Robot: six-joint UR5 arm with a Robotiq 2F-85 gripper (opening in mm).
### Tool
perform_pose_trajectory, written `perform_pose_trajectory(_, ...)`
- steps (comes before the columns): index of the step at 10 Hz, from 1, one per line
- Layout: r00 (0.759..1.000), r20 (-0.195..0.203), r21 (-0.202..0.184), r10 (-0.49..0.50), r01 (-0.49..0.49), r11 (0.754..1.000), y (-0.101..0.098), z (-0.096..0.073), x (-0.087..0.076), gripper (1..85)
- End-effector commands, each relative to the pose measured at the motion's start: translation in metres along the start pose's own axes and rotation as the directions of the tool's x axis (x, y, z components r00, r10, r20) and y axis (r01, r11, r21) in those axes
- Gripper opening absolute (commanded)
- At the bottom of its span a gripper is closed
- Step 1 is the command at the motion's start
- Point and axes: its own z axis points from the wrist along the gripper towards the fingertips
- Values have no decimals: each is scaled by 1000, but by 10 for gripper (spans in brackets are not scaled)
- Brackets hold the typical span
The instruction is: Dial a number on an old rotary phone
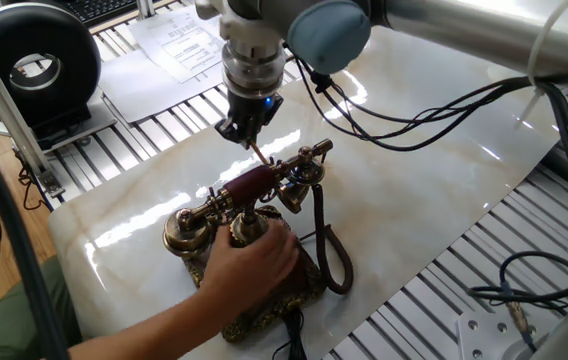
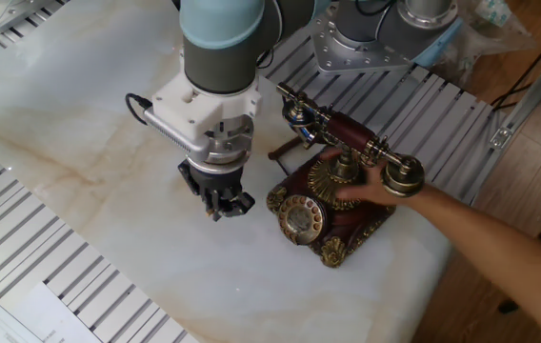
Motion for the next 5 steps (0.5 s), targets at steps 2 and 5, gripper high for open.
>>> perform_pose_trajectory(2, 997, 38, -27, -61, 62, 998, 1, 5, -6, 273)
perform_pose_trajectory(5, 997, 37, -28, -63, 64, 998, -3, 1, -4, 317)
